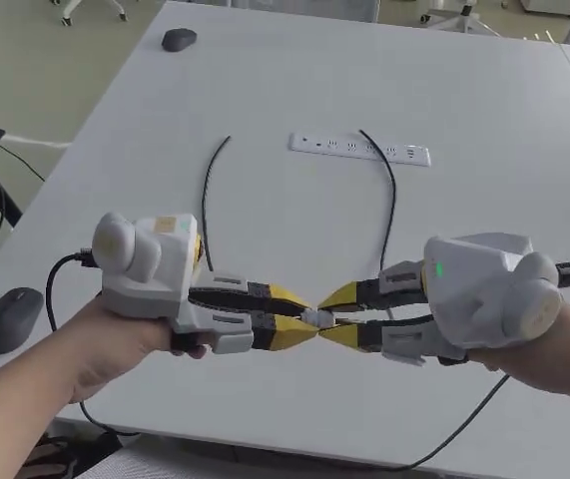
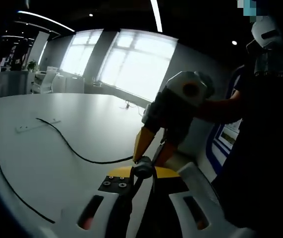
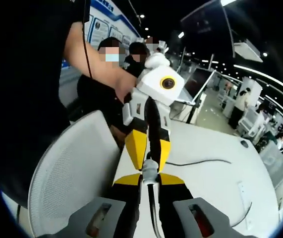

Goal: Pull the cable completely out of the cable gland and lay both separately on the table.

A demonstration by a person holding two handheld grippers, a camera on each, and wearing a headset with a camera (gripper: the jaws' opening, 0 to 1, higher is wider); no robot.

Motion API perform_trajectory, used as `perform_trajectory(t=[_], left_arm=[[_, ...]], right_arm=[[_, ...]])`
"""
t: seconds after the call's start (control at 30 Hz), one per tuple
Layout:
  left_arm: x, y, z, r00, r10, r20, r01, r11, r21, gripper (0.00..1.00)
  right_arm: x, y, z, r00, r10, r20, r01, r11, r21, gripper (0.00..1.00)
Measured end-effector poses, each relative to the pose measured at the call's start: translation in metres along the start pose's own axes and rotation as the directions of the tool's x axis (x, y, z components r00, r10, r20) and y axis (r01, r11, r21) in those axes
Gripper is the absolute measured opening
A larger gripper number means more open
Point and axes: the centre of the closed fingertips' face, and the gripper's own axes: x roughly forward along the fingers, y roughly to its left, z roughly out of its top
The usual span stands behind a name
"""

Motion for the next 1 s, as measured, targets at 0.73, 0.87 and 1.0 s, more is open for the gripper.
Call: perform_trajectory(t=[0.73, 0.87, 1.0], left_arm=[[-0.004, 0.005, 0.0, 0.9983, 0.058, -0.002, -0.057, 0.983, 0.175, 0.15], [0.0, 0.002, -0.001, 0.9982, 0.056, -0.02, -0.051, 0.975, 0.217, 0.15], [0.003, -0.003, 0.0, 0.9984, 0.049, -0.028, -0.041, 0.971, 0.236, 0.15]], right_arm=[[-0.017, -0.02, 0.004, 0.9595, 0.102, 0.263, -0.263, 0.66, 0.704, 0.27], [-0.013, -0.016, -0.004, 0.9342, 0.197, 0.297, -0.357, 0.509, 0.783, 0.28], [-0.01, -0.011, -0.002, 0.9052, 0.251, 0.343, -0.422, 0.432, 0.797, 0.23]])
